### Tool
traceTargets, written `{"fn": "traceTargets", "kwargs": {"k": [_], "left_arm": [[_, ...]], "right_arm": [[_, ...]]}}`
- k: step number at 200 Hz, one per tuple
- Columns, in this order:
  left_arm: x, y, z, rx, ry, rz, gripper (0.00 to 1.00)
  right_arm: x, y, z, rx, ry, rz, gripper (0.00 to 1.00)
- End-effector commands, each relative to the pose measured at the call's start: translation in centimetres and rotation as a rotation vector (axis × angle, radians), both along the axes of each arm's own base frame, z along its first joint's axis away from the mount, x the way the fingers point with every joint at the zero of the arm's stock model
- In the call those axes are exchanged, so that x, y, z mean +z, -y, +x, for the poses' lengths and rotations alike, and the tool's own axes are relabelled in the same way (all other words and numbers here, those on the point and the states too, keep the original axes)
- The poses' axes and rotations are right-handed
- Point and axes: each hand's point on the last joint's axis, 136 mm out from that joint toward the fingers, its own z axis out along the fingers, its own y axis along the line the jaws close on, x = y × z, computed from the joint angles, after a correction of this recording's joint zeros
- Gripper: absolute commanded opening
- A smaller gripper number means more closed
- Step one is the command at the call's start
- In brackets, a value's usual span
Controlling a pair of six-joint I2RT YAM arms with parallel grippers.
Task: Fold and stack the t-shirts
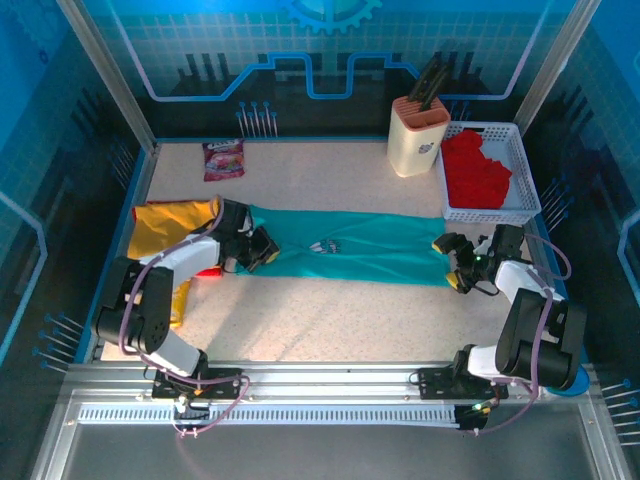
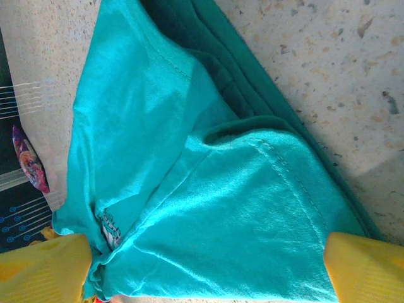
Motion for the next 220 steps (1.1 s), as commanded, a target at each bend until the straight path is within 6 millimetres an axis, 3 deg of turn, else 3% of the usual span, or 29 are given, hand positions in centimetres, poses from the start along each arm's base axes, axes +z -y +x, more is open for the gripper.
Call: {"fn": "traceTargets", "kwargs": {"k": [1,27,72,117,138,150,180,220], "left_arm": [[0.6,0.1,0.5,-0.057,0.003,0.051,0.0],[1.4,-0.1,1.5,-0.124,0.004,0.122,0.0],[2.9,-0.1,5.5,-0.26,0.023,0.262,0.0],[2.1,0.8,9.0,-0.341,0.008,0.347,0.0],[1.3,1.2,9.7,-0.366,-0.006,0.382,0.36],[0.9,1.2,9.9,-0.376,-0.009,0.405,0.47],[1.5,0.1,9.7,-0.359,-0.006,0.46,0.61],[4.4,-1.0,8.7,-0.322,0.033,0.468,0.63]], "right_arm": [[0.3,0.0,0.2,0.015,0.01,0.014,0.96],[0.4,0.1,0.3,0.014,0.016,0.014,0.95],[0.3,0.1,0.3,0.015,0.011,0.016,0.95],[0.4,0.3,0.1,0.019,0.009,0.013,0.95],[0.4,0.2,0.0,0.022,0.007,0.012,0.95],[0.5,0.2,0.0,0.023,0.01,0.012,0.95],[0.9,0.3,-0.2,0.044,0.02,-0.029,0.95],[2.4,-0.4,-0.3,0.124,0.047,-0.174,0.92]]}}
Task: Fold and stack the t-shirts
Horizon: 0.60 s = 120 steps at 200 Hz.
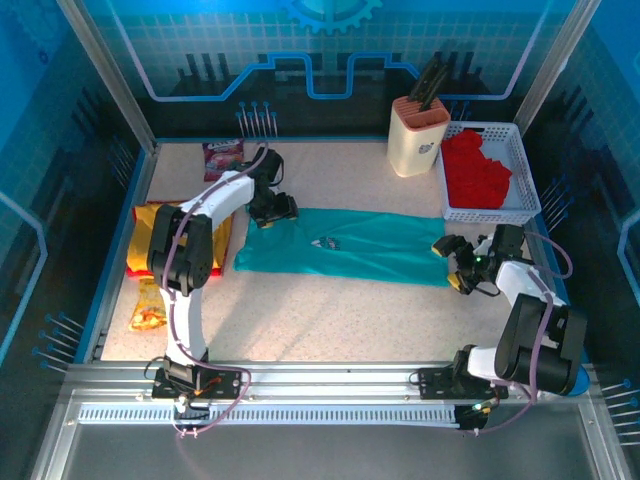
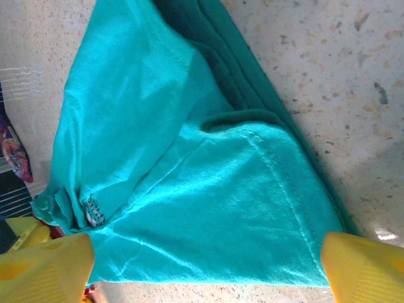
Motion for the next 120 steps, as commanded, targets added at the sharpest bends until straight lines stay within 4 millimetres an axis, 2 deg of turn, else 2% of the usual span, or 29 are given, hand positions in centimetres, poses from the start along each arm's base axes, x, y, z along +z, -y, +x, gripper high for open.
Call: {"fn": "traceTargets", "kwargs": {"k": [1,13,34,47,53,58,71,99,110,120], "left_arm": [[3.7,-1.1,-1.1,0.007,0.058,0.019,0.63],[4.2,-1.2,-1.8,0.019,0.068,0.003,0.62],[3.9,-1.0,-3.4,0.037,0.059,-0.036,0.59],[3.0,-0.8,-4.3,0.055,0.047,-0.066,0.57],[2.4,-0.7,-4.6,0.071,0.041,-0.08,0.57],[1.7,-0.6,-4.9,0.079,0.034,-0.092,0.57],[0.3,-0.1,-5.5,0.086,0.0,-0.124,0.55],[-1.7,-0.1,-5.8,0.09,-0.038,-0.102,0.55],[-2.2,-0.2,-5.6,0.091,-0.047,-0.091,0.55],[-2.8,-0.2,-5.5,0.087,-0.065,-0.082,0.54]], "right_arm": [[1.8,-0.4,0.3,0.072,0.039,-0.113,0.91],[2.6,-1.0,0.7,0.119,0.061,-0.183,0.9],[4.7,-2.3,2.1,0.211,0.114,-0.339,0.88],[6.4,-3.1,3.9,0.261,0.167,-0.415,0.86],[6.3,-3.3,4.5,0.278,0.171,-0.445,0.83],[7.5,-3.6,5.8,0.286,0.202,-0.473,0.8],[7.8,-4.1,7.9,0.316,0.208,-0.502,0.78],[5.7,-5.3,11.8,0.366,0.144,-0.495,0.72],[4.5,-5.9,12.8,0.387,0.107,-0.497,0.7],[3.4,-6.4,13.4,0.401,0.077,-0.503,0.63]]}}
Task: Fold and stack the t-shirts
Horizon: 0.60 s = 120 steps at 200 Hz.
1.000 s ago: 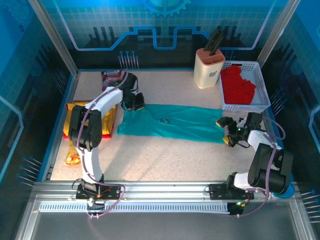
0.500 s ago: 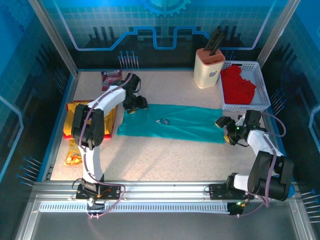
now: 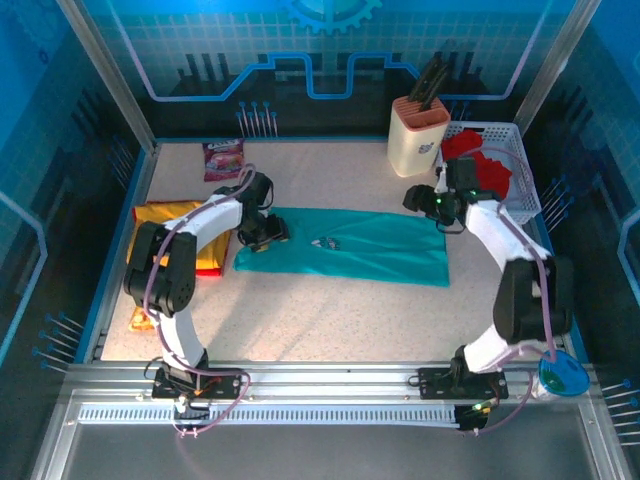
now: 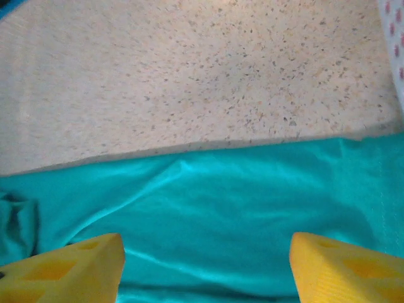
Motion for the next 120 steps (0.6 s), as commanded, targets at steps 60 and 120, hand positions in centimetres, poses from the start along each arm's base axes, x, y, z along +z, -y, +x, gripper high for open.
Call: {"fn": "traceTargets", "kwargs": {"k": [60,120], "left_arm": [[-3.5,0.9,2.1,-0.014,-0.068,0.016,0.52],[-4.5,1.9,6.1,-0.108,-0.095,0.05,0.51]], "right_arm": [[-9.6,-2.1,-1.1,-0.006,-0.292,-0.09,0.48],[-12.2,-4.5,-6.3,0.068,-0.452,-0.158,0.49]]}}
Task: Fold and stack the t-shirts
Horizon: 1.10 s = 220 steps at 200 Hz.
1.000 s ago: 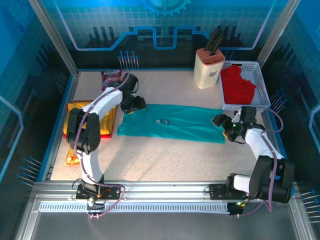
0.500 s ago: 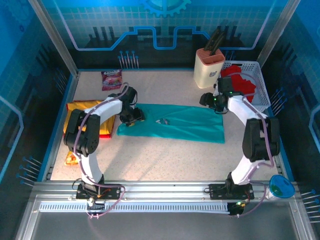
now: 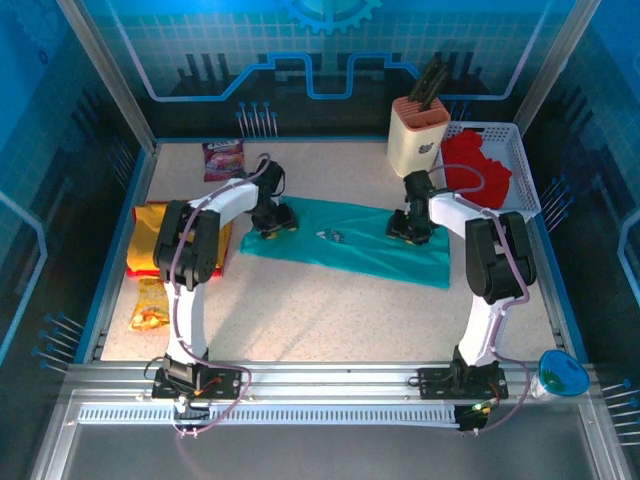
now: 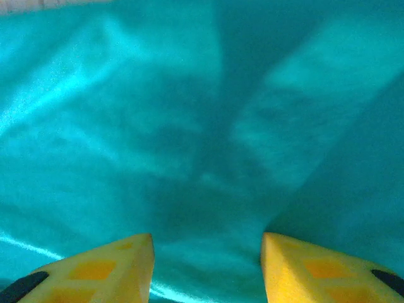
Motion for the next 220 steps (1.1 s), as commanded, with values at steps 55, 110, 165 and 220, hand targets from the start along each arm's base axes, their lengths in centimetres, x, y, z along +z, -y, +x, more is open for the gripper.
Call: {"fn": "traceTargets", "kwargs": {"k": [55,110,165,220], "left_arm": [[-1.4,1.4,3.8,-0.106,-0.05,0.029,0.51],[-0.7,4.3,6.9,-0.149,-0.018,-0.017,0.5],[-0.3,8.7,8.8,-0.196,0.04,-0.089,0.51],[2.8,10.1,10.8,-0.229,0.152,-0.183,0.53]], "right_arm": [[-0.1,-2.3,-7.5,0.056,-0.123,-0.015,0.51],[-0.7,-10.5,-12.3,0.062,-0.132,0.17,0.51],[-0.7,-18.7,-17.2,0.015,-0.093,0.308,0.54],[4.5,-17.5,-16.2,0.026,0.154,0.249,0.65]]}}
